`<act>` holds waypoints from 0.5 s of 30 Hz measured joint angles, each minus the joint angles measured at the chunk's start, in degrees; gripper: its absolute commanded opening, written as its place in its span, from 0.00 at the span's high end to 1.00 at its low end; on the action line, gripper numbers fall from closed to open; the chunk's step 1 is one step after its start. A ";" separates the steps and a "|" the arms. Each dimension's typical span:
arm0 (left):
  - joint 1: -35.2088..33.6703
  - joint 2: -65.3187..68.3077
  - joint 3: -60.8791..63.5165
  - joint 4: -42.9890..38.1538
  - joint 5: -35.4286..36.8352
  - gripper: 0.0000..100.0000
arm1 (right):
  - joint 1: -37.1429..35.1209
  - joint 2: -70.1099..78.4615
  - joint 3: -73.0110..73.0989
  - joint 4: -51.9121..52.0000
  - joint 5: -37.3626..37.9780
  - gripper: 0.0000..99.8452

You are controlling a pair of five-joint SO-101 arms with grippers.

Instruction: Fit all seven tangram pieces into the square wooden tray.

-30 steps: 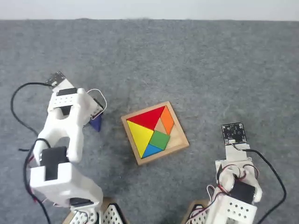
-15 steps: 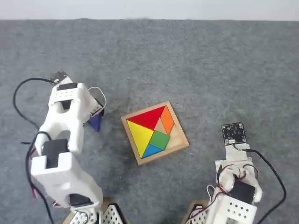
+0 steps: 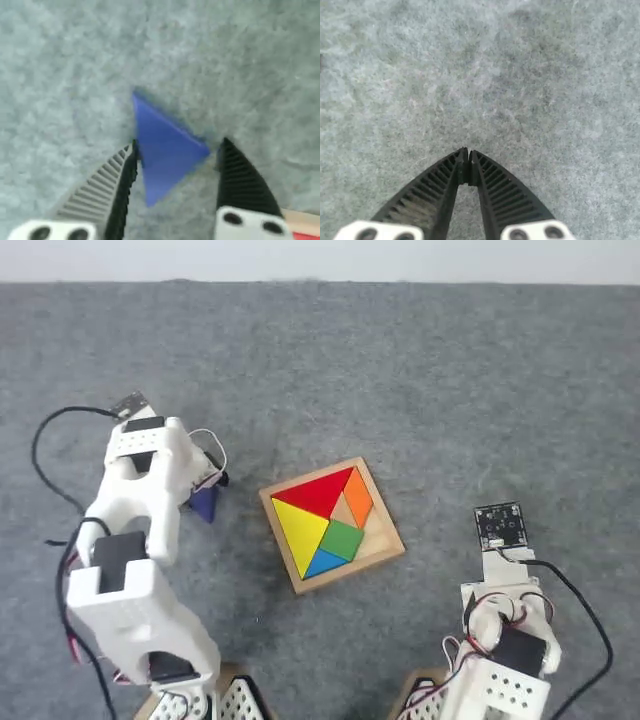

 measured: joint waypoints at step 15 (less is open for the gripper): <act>0.79 -1.05 -0.97 0.18 -7.47 0.91 | 0.00 0.00 0.00 0.00 0.00 0.97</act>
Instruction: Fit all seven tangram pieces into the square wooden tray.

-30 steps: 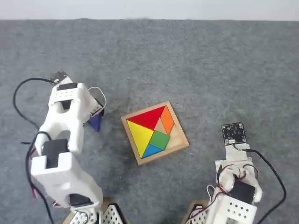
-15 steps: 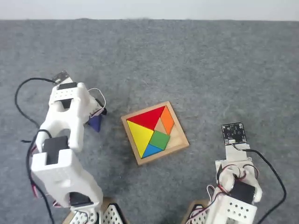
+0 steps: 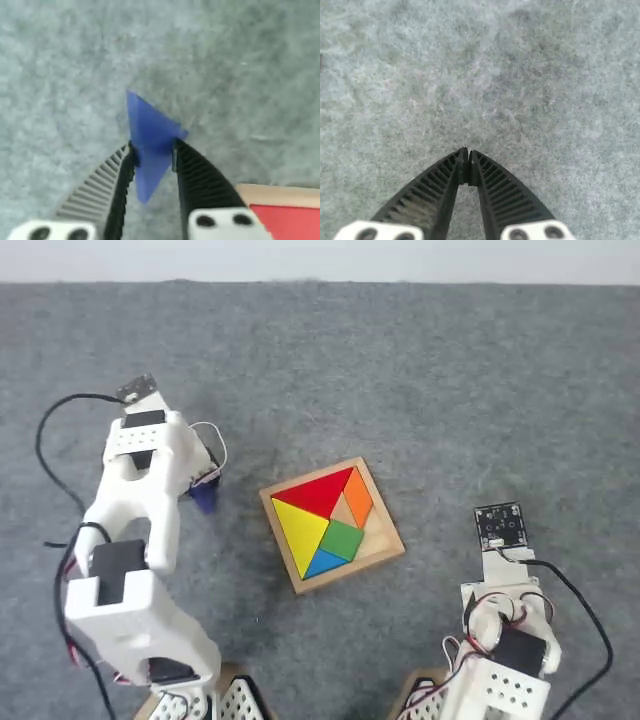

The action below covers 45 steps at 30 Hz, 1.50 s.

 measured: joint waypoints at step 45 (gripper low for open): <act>0.18 1.76 -0.97 0.53 12.66 0.76 | 0.00 0.00 0.00 0.00 0.00 0.97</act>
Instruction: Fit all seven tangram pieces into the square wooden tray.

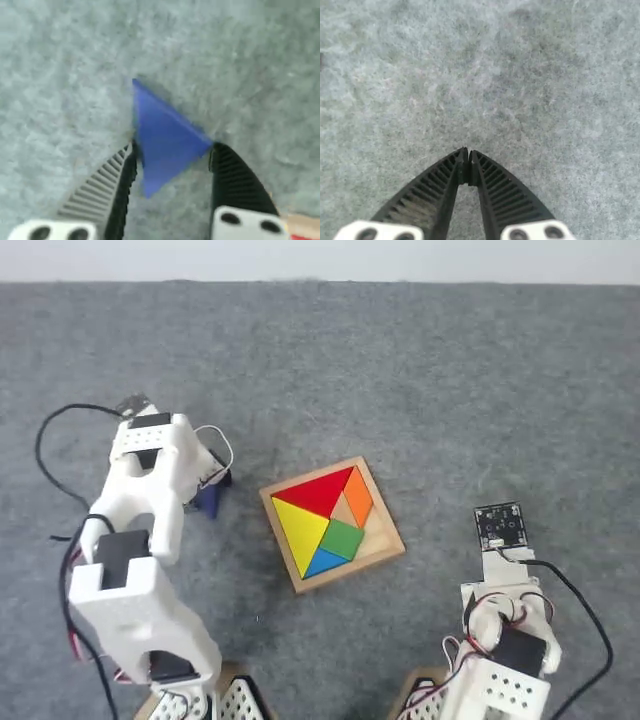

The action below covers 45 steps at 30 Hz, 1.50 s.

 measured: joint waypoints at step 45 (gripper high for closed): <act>-4.84 -1.58 -0.26 -2.46 -3.52 0.99 | 0.00 0.00 0.00 0.00 0.00 0.97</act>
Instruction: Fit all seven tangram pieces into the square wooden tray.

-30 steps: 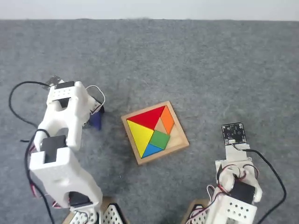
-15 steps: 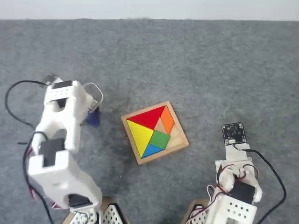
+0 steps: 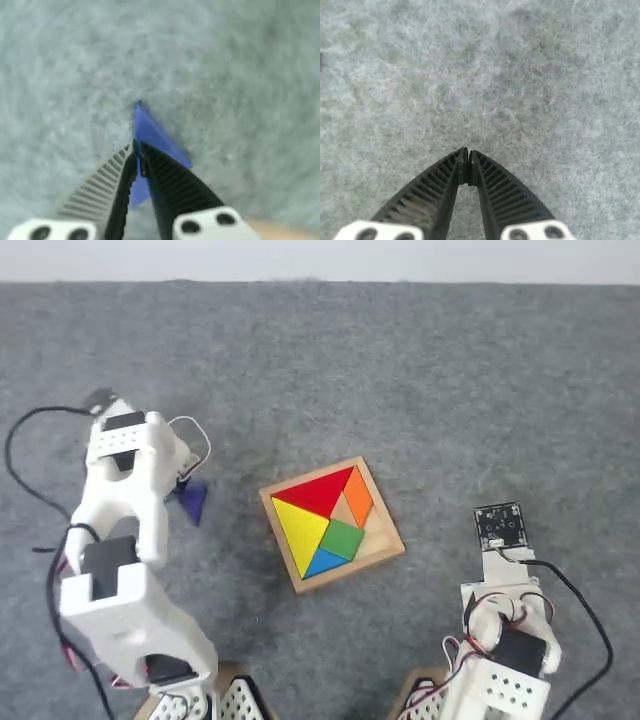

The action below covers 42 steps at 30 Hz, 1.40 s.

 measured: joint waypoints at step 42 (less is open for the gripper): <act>2.99 -5.63 7.30 -5.63 3.34 0.74 | 0.00 0.00 0.00 0.00 0.00 0.97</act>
